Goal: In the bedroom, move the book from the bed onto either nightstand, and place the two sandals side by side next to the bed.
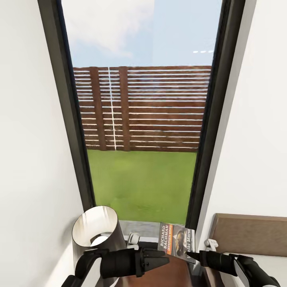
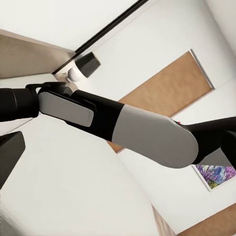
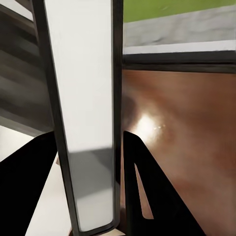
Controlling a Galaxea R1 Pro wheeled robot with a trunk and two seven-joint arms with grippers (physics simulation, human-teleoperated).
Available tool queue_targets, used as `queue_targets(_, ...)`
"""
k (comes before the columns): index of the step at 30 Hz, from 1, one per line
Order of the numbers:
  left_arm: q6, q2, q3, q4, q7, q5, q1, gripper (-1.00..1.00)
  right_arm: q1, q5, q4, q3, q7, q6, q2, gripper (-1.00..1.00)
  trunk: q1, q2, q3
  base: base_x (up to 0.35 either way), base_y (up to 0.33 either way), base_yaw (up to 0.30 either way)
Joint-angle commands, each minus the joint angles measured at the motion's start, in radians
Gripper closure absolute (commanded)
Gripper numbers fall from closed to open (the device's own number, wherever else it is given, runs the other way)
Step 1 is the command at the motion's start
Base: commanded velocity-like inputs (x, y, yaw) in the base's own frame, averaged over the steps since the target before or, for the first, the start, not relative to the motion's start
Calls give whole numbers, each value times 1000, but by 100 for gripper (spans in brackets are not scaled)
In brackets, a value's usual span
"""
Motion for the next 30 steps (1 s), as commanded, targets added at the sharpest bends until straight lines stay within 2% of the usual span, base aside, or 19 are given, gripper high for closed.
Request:
queue_targets(1, 6, 0, 0, 0, 0, 4, -1, -100, -1, 6, -1, -8, 6, 9, 1, 100, 4, -9, -5, 0, 0, 0)
queue_targets(11, 6, 1, 0, 0, 1, 3, -1, -100, -1, 6, 2, -2, 8, 18, 4, 100, 43, -79, -37, 0, 0, 0)
queue_targets(16, 6, 0, 0, 0, 1, -16, -1, -100, -1, 6, 7, 14, 2, 23, 7, 100, 62, -114, -52, 0, 0, 0)
queue_targets(24, 6, 0, 0, 0, 1, -36, -1, -100, -1, 8, 9, 23, -19, 103, 17, 100, 93, -170, -77, 0, 0, 0)
queue_targets(30, 6, 0, 0, -1, 1, -39, -1, -100, -1, 8, 15, 25, -60, 131, 28, 100, 116, -212, -96, 0, 0, 0)
